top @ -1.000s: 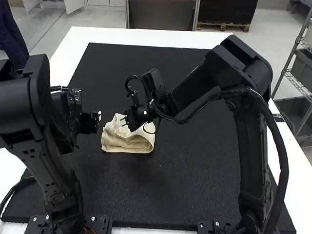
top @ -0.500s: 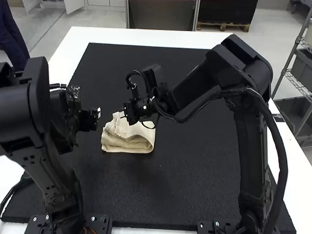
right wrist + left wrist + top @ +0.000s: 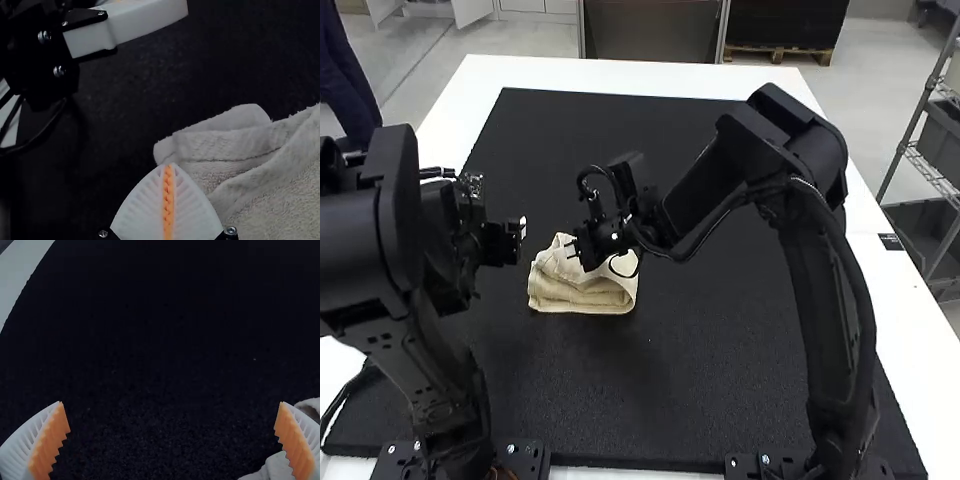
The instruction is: Fold the towel.
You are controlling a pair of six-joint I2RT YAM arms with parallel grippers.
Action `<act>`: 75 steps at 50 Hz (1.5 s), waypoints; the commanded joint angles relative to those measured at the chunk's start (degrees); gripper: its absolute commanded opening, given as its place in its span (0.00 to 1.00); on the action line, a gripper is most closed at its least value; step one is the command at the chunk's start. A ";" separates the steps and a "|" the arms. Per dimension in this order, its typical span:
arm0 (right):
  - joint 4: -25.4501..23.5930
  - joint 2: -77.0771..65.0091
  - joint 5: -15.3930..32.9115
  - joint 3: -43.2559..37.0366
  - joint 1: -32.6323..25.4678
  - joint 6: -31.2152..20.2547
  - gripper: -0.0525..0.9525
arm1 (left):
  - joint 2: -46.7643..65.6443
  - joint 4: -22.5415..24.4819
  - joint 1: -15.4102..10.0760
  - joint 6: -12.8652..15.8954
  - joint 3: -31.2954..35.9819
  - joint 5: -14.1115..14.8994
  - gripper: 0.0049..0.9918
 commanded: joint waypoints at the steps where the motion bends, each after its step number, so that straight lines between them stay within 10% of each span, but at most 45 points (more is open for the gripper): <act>1: 1.43 0.92 -1.92 1.92 -0.61 -0.11 0.03 | -0.82 0.34 0.53 -0.49 -0.02 0.71 0.97; 75: 15.93 6.02 -6.06 1.13 -1.75 7.71 0.03 | -0.82 0.78 0.53 -0.49 0.33 0.62 0.97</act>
